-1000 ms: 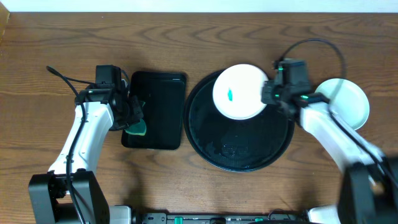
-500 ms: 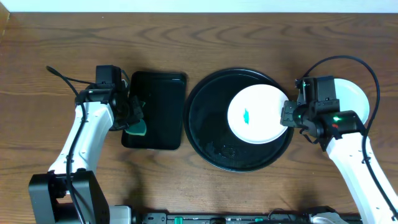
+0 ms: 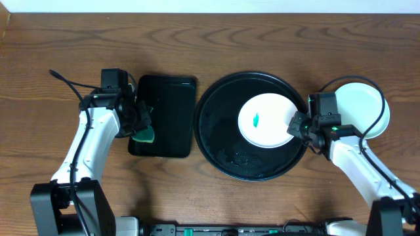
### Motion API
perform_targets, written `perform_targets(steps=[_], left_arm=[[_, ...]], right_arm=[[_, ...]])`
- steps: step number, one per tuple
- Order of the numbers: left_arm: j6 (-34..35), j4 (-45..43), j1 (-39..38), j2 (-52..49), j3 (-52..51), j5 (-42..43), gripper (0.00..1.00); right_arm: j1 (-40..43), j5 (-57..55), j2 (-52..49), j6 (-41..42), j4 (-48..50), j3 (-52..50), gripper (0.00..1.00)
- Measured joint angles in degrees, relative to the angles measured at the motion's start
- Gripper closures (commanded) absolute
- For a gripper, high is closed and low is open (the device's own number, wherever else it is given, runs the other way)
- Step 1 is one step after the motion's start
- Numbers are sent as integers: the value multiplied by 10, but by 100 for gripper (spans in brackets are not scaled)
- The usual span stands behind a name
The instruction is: Clean dirty plates on tray and stack at the side
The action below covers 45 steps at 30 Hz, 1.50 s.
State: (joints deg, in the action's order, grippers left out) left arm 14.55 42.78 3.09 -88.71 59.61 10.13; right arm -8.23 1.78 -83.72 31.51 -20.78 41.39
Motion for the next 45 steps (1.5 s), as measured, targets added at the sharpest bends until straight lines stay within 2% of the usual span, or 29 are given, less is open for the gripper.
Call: perform_targets(steps=[2,3,4,5,7,8,9,10,12,16,19,24,36,45], left_arm=[[0,-7,0,0,-1,0,92],[0,-15,0,0,-4,0,92],[0,-23,0,0,-8,0,92],[0,-28,0,0,-13,0,92],[0,-37,0,0,-25,0,92],[0,-38,0,0,-30,0,92],[0,-39,0,0,-31,0,93],[0,-42,0,0,-31,0,92],[0,-43,0,4,-31,5,93],[0,-41,0,23,-30,25,93],[0,-16,0,47,-12,36,93],[-9,29,-12,59,30,37,93],[-31,59,-108,59,49,10,92],[-38,89,-116,59,49,2,92]], right_arm=[[0,5,-13,7,3,0,99],[0,9,-19,9,3,0,94],[0,11,-23,11,3,0,81],[0,13,-27,12,2,0,63],[0,17,-34,12,0,0,38],[0,22,-35,6,-3,0,29],[0,28,-35,-1,-4,0,25],[0,33,-35,-7,-5,0,12],[1,46,-33,-23,-11,0,1],[26,73,-6,-58,-91,39,1],[75,74,35,-105,-131,103,1],[112,73,53,-134,-144,123,1],[112,74,51,-146,-152,122,1],[112,74,51,-146,-152,122,1]])
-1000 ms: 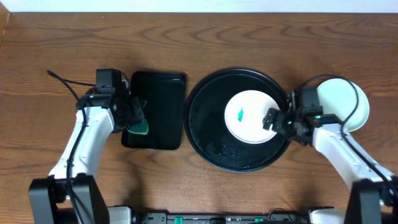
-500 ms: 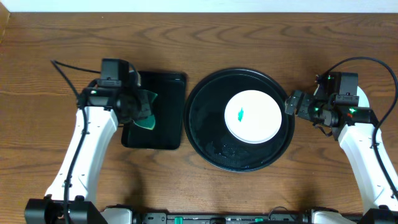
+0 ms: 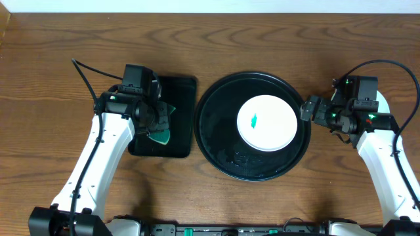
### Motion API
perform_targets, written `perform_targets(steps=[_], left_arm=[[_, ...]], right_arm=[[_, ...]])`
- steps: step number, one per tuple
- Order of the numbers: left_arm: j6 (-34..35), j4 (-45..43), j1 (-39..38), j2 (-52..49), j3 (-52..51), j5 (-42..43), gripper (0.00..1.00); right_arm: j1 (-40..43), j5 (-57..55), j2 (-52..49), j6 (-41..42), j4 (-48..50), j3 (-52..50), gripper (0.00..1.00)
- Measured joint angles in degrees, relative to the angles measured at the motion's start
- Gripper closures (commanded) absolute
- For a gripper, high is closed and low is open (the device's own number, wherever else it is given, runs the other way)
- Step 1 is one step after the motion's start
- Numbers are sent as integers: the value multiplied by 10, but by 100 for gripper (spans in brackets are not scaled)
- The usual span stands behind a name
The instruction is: Clean dirty plates on tray and stack at the side
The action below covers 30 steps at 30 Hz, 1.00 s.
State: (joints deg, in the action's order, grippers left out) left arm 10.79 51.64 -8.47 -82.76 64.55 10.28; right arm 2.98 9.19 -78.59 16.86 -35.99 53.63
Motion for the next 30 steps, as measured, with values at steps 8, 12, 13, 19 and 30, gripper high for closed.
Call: perform_targets(steps=[8,12,13,19,30], left_arm=[[-2,-6,0,0,0,0,92],[-2,-12,0,0,0,-1,92],[-2,-13,0,0,0,-2,92],[-1,-47,0,0,0,-2,92],[10,-71,0,0,0,-2,92]], right_arm=[[0,0,0,0,0,0,1],[0,0,0,0,0,0,1],[0,0,0,0,0,0,1],[0,0,0,-2,0,0,1],[0,0,0,-1,14,0,1]])
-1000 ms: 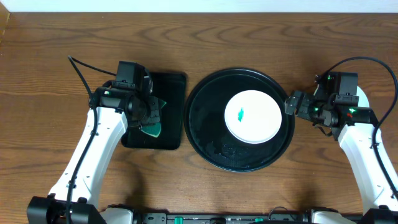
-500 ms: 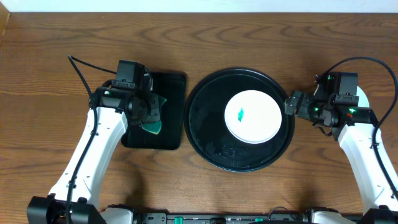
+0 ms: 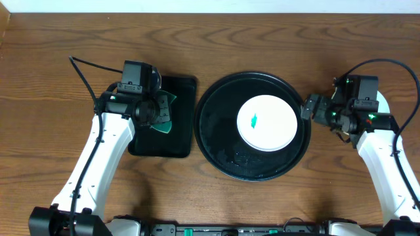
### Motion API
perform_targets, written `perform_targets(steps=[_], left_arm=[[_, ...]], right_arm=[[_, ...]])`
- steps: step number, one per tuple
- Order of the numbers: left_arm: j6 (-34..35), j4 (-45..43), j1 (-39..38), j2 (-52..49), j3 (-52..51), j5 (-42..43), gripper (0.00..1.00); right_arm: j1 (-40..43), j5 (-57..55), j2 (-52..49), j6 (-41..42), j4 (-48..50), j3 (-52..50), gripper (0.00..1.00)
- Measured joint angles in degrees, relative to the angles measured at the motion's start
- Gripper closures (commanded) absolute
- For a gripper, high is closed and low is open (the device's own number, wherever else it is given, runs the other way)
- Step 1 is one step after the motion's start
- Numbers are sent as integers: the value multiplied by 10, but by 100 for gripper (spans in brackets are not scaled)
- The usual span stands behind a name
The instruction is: Clean dirty plates on tray and stack at the side
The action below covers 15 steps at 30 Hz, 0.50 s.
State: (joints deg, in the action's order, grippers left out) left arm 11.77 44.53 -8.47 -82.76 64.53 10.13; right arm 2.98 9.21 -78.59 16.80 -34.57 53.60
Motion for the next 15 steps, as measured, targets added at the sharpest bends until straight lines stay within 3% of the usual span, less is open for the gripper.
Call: perform_targets(steps=[3,4,5,6,7,8,10,12,13,14,15], left_arm=[[3,2,0,0,0,0,92],[4,3,0,0,0,0,92],[4,3,0,0,0,0,92],[4,3,0,0,0,0,92],[4,3,0,0,0,0,92],[4,3,0,0,0,0,92],[4,3,0,0,0,0,92],[4,3,0,0,0,0,92],[4,3,0,0,0,0,92],[4,3,0,0,0,0,92],[4,3,0,0,0,0,92]], right_arm=[[0,0,0,8,6,0,1],[0,1,0,10,-10,0,9],[0,3,0,9,-25,0,30],[0,4,0,6,-38,0,69],[0,7,0,-4,-61,0,89],[0,8,0,-5,-64,0,99],[-2,5,0,-11,-89,-3,96],[-3,2,0,-14,-73,-19,82],[-3,1,0,-16,-56,-33,28],[-3,1,0,-20,-44,-42,1],[-4,0,0,-19,-31,-55,1]])
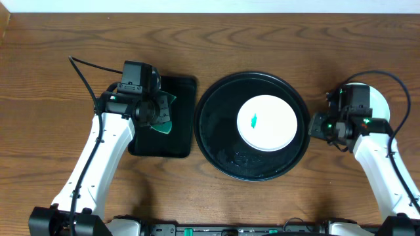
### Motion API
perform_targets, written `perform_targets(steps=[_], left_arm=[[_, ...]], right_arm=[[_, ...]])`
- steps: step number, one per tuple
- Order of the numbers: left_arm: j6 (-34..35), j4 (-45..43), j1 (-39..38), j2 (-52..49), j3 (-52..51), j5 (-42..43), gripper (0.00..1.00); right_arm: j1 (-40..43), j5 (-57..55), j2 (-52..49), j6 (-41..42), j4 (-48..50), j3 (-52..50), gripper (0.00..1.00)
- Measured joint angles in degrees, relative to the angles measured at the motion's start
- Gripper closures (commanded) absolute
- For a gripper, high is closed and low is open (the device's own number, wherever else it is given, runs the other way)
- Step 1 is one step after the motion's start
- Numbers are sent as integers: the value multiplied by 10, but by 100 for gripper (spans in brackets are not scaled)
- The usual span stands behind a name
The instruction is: Clean dirty plates on tray and stack at the side
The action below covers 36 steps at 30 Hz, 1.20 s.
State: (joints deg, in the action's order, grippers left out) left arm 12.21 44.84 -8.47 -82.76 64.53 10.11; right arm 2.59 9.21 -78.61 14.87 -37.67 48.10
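A white plate (pixel 266 122) with a small green smear at its centre lies in the round black tray (pixel 223 151). My left gripper (pixel 162 117) is shut on a green sponge (pixel 164 123), held over the right half of the rectangular black tray (pixel 177 141). My right gripper (pixel 314 127) stands just outside the round tray's right rim, open, with nothing in it. A white plate (pixel 379 105) rests on the table at the far right, partly hidden behind the right arm.
The two black trays sit side by side with a narrow gap between them. Bare wooden table (pixel 216 39) runs along the back, and a cable (pixel 82 69) trails from the left arm.
My right gripper has moved down and to the right, away from the upper right of the round tray's rim. The left gripper and its sponge have stayed put.
At first my right gripper was at the right rim of the smeared plate in the round tray, and my left held the sponge at the rectangular tray's left edge. Then the right stood back outside the rim and the sponge was further right; now the right sits lower.
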Motion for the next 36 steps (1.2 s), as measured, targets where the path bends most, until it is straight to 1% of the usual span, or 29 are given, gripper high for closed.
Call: perform_targets(steps=[1,2,3,4,6,9,14,18,20,25,30,32,35,36], left_arm=[[0,0,0,0,0,0,92],[0,0,0,0,0,0,92],[0,0,0,0,0,0,92],[0,0,0,0,0,0,92],[0,0,0,0,0,0,92],[0,0,0,0,0,0,92],[0,-2,0,0,0,0,92],[0,-2,0,-3,0,0,92],[0,-2,0,-7,0,0,92],[0,-3,0,-23,-1,0,92],[0,-9,0,-32,-2,0,92],[0,-14,0,-33,-2,0,92],[0,-14,0,-33,-2,0,92],[0,-14,0,-33,-2,0,92]], right_arm=[[0,0,0,0,5,-6,3],[0,0,0,-1,6,-12,13],[0,0,0,-1,8,-17,31],[0,0,-1,-6,13,-19,43],[0,0,-1,-4,22,-19,56],[0,2,-1,-3,43,-20,51],[-12,2,-11,-3,109,-50,53],[-24,2,-20,-2,127,-69,53],[-26,2,-23,-3,136,-70,54],[-35,2,-37,-1,160,-70,62],[-36,2,-74,-2,178,-71,64],[-37,2,-90,1,181,-71,66],[-37,13,-97,5,184,-71,66],[-37,19,-97,6,185,-71,68]])
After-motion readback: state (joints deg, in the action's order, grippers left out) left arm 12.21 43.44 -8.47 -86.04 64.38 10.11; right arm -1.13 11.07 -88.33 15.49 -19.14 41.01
